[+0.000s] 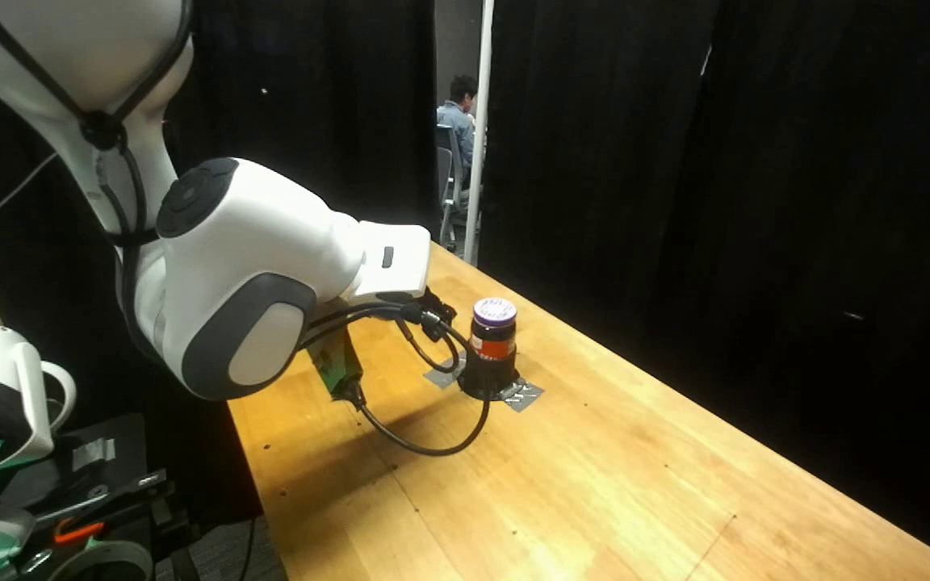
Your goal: Put the rubber band on the jar.
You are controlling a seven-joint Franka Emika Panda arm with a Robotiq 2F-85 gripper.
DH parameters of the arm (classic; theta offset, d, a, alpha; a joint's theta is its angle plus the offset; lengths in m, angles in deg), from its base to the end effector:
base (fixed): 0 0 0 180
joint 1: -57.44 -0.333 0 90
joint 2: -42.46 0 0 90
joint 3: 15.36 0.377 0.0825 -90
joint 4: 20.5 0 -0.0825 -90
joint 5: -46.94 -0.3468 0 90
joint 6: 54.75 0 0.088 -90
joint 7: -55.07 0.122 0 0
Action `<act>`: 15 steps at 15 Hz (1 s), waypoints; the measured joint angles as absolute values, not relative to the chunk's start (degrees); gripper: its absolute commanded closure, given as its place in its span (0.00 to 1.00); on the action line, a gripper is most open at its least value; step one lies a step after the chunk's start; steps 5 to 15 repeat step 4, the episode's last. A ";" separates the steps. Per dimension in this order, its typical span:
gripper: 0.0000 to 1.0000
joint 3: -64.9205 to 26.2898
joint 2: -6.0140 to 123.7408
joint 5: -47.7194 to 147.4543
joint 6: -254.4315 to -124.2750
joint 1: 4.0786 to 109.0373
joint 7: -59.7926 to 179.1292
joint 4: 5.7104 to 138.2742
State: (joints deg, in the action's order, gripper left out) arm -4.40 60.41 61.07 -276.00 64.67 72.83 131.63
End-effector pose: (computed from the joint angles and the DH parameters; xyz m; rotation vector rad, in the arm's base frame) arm 0.4788 0.0626 0.3348 -2.6010 0.0233 -1.2046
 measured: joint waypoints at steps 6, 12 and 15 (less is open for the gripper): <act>0.73 -4.43 60.37 63.48 -274.21 65.37 75.30 131.70; 0.73 -4.43 60.37 63.48 -274.21 65.37 75.30 131.70; 0.73 -4.43 60.37 63.48 -274.21 65.37 75.30 131.70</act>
